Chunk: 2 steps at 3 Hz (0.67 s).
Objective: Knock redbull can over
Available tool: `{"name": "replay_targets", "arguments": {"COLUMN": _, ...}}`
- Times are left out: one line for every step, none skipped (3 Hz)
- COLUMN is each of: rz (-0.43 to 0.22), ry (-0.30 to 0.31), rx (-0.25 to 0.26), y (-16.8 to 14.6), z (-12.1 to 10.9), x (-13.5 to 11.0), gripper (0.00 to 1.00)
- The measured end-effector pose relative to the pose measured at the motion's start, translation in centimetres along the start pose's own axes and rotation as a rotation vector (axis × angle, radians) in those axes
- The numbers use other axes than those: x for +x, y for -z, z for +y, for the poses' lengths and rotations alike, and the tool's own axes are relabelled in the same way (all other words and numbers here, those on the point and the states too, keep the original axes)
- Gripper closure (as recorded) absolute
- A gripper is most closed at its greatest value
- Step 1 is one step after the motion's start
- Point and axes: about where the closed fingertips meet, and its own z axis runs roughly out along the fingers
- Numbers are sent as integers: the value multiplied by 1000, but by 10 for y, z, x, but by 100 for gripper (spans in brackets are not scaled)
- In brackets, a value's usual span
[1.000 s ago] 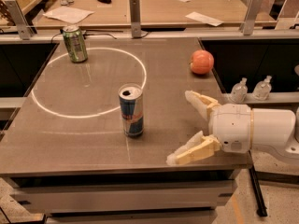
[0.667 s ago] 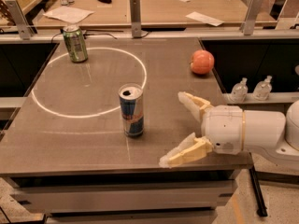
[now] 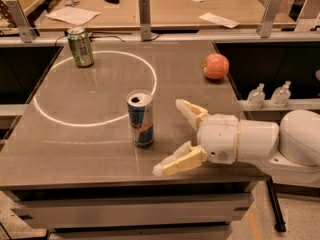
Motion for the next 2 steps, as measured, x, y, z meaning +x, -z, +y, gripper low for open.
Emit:
{"name": "replay_targets", "arguments": {"rz": -15, "ry": -17, "rx": 10, "y": -15, "z": -11, "x": 4, "gripper": 0}}
{"name": "replay_targets", "arguments": {"rz": -30, "ry": -32, "rx": 4, "y": -32, "z": -16, "x": 3, "gripper": 0}}
